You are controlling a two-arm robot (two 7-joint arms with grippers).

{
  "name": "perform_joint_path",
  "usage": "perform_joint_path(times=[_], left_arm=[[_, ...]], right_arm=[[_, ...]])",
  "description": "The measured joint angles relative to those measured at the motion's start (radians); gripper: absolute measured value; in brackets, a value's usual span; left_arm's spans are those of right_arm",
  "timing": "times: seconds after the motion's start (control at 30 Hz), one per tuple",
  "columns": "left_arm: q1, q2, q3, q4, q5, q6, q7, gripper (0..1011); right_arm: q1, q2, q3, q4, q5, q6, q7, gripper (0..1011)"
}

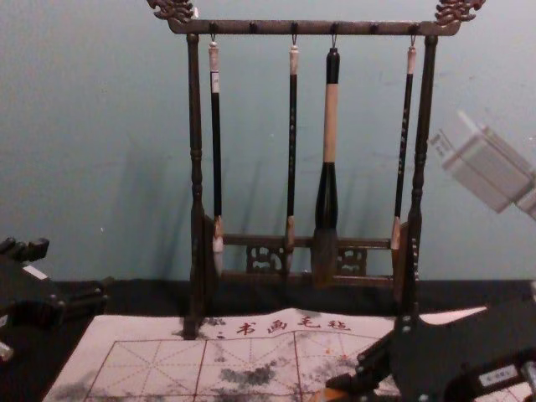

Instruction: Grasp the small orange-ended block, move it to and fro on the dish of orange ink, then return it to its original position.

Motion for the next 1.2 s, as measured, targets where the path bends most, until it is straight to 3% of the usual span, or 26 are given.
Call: perform_joint_path(times=[0.73, 1.2], left_arm=[[0.000, 0.000, 0.000, 0.000, 0.000, 0.000, 0.000, 1001], [0.000, 0.000, 0.000, 0.000, 0.000, 0.000, 0.000, 1001]], right_arm=[[0.064, -0.076, -0.024, 0.101, -0.033, 0.017, -0.021, 104], [0.060, -0.054, -0.004, 0.100, -0.037, 0.026, -0.031, 104]])
